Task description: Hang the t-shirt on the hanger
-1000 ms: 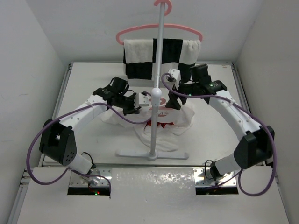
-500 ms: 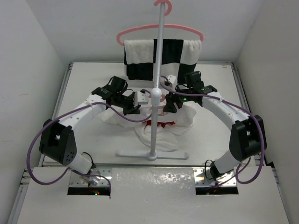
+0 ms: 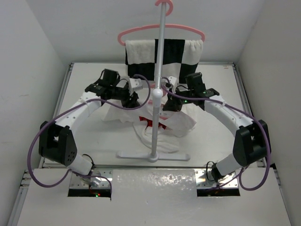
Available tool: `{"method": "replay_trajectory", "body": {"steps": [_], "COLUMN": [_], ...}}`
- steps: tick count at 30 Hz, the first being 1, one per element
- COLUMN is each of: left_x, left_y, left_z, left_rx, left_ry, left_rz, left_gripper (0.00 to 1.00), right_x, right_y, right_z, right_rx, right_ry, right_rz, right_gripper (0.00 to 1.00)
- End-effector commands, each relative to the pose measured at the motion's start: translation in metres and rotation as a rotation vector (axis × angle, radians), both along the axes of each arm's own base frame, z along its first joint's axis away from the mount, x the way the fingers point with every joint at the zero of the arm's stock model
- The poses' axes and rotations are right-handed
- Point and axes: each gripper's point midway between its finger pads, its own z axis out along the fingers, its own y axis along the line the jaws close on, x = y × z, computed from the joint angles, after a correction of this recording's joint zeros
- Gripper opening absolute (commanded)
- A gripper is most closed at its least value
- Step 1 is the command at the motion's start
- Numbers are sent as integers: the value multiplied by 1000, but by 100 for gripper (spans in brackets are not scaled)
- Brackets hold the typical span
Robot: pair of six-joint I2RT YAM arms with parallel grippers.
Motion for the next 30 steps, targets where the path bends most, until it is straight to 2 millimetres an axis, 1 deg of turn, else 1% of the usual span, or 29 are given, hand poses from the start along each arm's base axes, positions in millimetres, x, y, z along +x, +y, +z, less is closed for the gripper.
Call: {"method": "replay_trajectory", "body": {"steps": [1, 2, 3, 4, 6, 7, 9, 10, 11, 12, 13, 15, 16, 18, 20, 22, 23, 25, 26, 27, 29, 30], "left_x": [11, 12, 14, 14, 12, 11, 9, 9, 7, 8, 9, 15, 18, 27, 28, 26, 25, 14, 9, 7, 6, -1], "left_y": [3, 8, 13, 20, 26, 30, 35, 38, 40, 43, 47, 54, 61, 71, 75, 77, 78, 79, 79, 82, 81, 75], "left_z": [65, 70, 71, 69, 72, 68, 74, 73, 79, 78, 83, 83, 88, 93, 102, 109, 109, 95, 87, 73, 66, 64], "left_rx": [-169, -164, -158, -134, -119, -105, -100, -96, -99, -99, -92, -84, -74, -69, -69, -58, -51, -3, 3, 42, 43, 25], "left_ry": [-33, -52, -64, -77, -106, -108, -140, -148, -171, -182, -210, -250, -285, -336, -374, -413, -420, -415, -380, -404, -398, -385], "left_rz": [49, 65, 80, 96, 109, 119, 134, 144, 152, 162, 180, 218, 247, 281, 286, 263, 256, 190, 186, 149, 135, 87], "left_gripper": [51, 56, 57, 57, 58, 58, 59, 61, 62, 64, 65, 66, 66, 69, 70, 70, 70, 70, 70, 69, 69, 67], "right_x": [9, 8, 7, 5, 2, -1, -6, -10, -16, -20, -27, -34, -42, -50, -59, -60, -64, -66, -67, -69, -73, -76], "right_y": [-16, -19, -22, -26, -30, -33, -35, -34, -35, -35, -35, -35, -37, -39, -43, -46, -48, -48, -48, -48, -47, -48], "right_z": [40, 45, 51, 62, 71, 80, 92, 100, 107, 112, 119, 124, 124, 132, 135, 135, 137, 142, 145, 148, 152, 154], "right_rx": [56, 72, 82, 93, 88, 89, 89, 98, 96, 96, 95, 95, 85, 83, 68, 52, 51, 57, 60, 66, 78, 81], "right_ry": [-72, -63, -64, -85, -106, -124, -137, -149, -138, -139, -134, -129, -112, -115, -112, -126, -135, -141, -146, -148, -141, -148], "right_rz": [-69, -81, -90, -99, -102, -103, -90, -67, -52, -36, -11, 10, 22, 34, 36, 23, 20, 20, 20, 24, 28, 27], "right_gripper": [0, 0, 0, 0, 0, 0, 0, 0, 0, 0, 0, 0, 0, 0, 0, 0, 0, 0, 0, 0, 0, 0]}}
